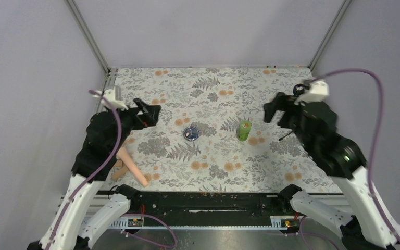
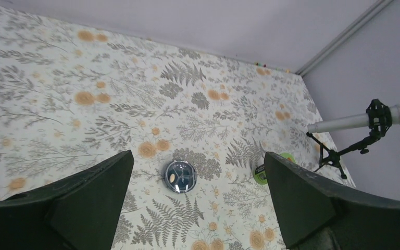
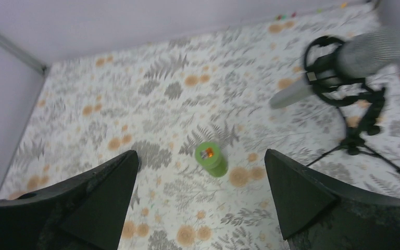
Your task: Sort the pills into containers
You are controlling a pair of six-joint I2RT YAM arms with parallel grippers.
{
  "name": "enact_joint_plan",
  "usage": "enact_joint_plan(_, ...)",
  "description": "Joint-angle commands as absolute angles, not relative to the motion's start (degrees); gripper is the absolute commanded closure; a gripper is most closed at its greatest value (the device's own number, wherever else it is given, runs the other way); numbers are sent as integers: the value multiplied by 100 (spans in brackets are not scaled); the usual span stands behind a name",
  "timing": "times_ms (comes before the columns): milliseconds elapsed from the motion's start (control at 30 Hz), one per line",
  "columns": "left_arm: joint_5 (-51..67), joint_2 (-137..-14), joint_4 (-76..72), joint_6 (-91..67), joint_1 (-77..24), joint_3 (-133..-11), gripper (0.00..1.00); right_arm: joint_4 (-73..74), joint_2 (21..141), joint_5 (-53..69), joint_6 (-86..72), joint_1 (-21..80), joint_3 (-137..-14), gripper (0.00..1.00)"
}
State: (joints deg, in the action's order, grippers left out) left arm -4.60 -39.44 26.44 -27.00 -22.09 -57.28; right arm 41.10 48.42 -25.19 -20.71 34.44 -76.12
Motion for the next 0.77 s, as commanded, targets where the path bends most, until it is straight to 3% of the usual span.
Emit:
enact_joint_plan(0,-1035,-3205,3609,-2568,-2197,-6027,1,4882,3879,-4207,-1891,3405,-7988,1)
enact_joint_plan(200,-1125,-2155,4509,-2961,-2197,-6187,1,5213,2858,-4874,-1760,3410,-8522,0)
enact_joint_plan(733,-965,-1002,4997,-3316,-2193,-5806,1,6023,2004,-4205,-1884,3408,-8763,0)
